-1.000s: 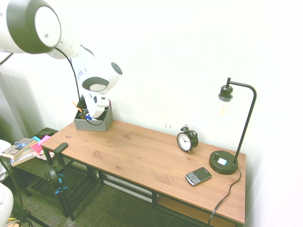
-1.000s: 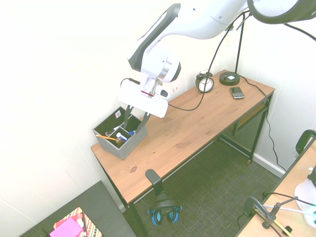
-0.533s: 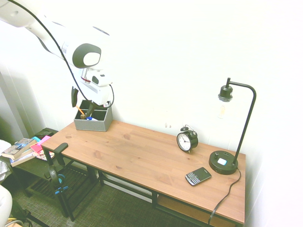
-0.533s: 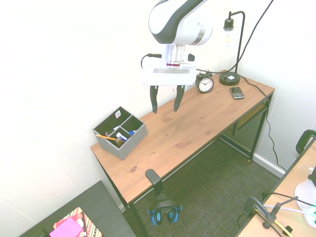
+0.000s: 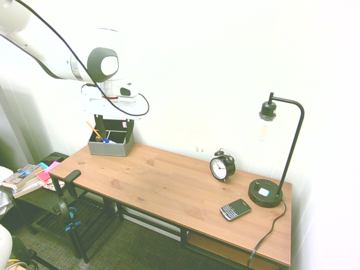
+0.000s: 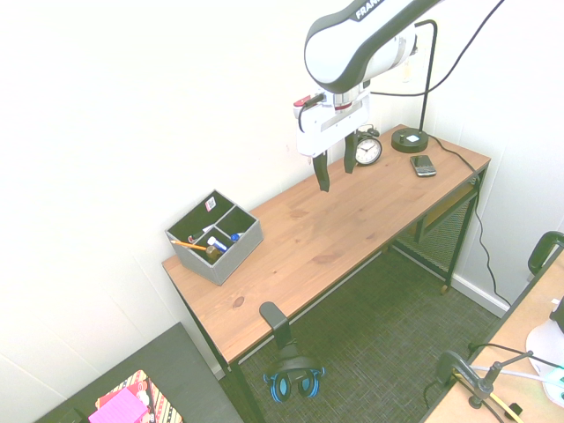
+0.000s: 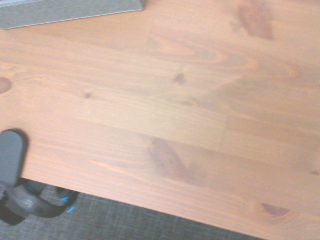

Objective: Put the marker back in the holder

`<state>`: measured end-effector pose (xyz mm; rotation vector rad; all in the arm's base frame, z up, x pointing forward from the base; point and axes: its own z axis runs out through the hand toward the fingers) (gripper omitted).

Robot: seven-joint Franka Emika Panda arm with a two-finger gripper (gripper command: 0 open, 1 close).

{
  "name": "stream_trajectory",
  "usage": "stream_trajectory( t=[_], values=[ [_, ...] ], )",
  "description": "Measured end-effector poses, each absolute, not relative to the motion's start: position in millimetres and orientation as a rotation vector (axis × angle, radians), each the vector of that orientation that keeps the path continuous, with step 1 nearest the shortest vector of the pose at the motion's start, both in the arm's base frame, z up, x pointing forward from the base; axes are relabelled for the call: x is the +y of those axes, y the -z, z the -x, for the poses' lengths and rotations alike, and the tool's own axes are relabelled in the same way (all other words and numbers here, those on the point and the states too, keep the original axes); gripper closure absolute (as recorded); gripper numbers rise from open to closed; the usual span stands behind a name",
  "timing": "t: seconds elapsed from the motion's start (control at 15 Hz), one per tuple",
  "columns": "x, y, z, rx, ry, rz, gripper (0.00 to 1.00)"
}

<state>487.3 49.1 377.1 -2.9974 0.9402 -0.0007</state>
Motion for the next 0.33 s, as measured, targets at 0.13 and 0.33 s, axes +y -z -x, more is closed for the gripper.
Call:
stream_trajectory(
  t=[0.13,0.33],
  values=[
    [41.2,-379.9,-486.6,1.039,0.024,2.981,0.0],
    [27.8,-380.2,-481.2,1.168,0.008,2.898,0.0]
  ],
)
